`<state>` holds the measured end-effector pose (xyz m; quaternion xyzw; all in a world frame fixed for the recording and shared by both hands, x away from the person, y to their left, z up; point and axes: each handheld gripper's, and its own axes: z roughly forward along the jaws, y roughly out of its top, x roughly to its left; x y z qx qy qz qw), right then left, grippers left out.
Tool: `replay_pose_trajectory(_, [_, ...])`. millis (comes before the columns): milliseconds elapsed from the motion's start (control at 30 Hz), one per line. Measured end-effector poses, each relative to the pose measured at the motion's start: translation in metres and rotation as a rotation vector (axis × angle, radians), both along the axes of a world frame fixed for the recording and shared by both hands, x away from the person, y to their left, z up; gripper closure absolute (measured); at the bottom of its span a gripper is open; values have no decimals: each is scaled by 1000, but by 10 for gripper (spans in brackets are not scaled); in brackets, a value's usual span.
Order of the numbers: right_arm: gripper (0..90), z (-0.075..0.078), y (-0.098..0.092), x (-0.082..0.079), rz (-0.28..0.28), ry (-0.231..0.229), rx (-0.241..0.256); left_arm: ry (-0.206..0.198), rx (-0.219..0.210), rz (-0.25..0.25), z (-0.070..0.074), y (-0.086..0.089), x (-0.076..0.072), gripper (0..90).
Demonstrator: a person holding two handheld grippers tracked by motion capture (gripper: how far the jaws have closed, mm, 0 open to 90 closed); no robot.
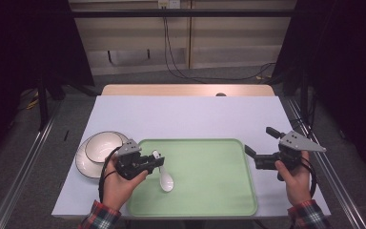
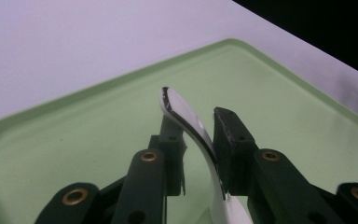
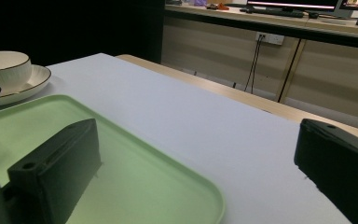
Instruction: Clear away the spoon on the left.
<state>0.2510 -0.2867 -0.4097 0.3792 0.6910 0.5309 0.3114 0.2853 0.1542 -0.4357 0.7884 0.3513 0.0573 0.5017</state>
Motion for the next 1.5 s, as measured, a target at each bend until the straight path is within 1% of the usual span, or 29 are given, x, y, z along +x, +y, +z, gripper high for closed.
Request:
replay_pose_trajectory(333, [0, 0, 0, 0, 5, -1, -4, -16, 8, -1, -2, 1, 2, 717])
replay_pose_trajectory(500, [0, 0, 1, 0, -2, -1, -7, -23, 18, 3, -3, 2, 3, 708])
replay_pose_trajectory(600, [0, 0, 1, 0, 8, -1, -9, -29, 25, 12, -5, 2, 4, 695])
replay_pose_trajectory(800, [1, -1, 2, -1, 12, 0, -16, -27, 26, 16, -9, 2, 7, 679])
replay_pose_trajectory(900, [0, 0, 2, -1, 5, -2, -8, -27, 34, 28, -12, 2, 7, 667])
replay_pose_trajectory(933, [0, 0, 2, -1, 4, -3, -6, -24, 38, 24, -12, 3, 8, 664])
replay_pose_trajectory(967, [0, 0, 2, -1, 5, -1, -9, -21, 37, 33, -14, 3, 8, 661])
replay_pose_trajectory(1100, [1, -1, 4, -1, 18, 4, -13, -19, 39, 32, -18, 4, 10, 644])
replay_pose_trajectory(1167, [1, -1, 4, -2, 19, 1, -11, -19, 45, 40, -20, 4, 11, 632])
replay_pose_trajectory(1333, [1, -1, 4, -1, 21, 7, -14, -25, 65, 40, -23, 3, 12, 608])
replay_pose_trajectory(1367, [1, -1, 4, -1, 21, 8, -14, -23, 62, 44, -23, 3, 12, 602])
replay_pose_trajectory(1467, [1, -1, 4, -1, 19, 7, -14, -21, 71, 53, -25, 3, 13, 587])
replay_pose_trajectory(1500, [1, -1, 4, -1, 27, 10, -12, -21, 73, 50, -26, 3, 13, 585])
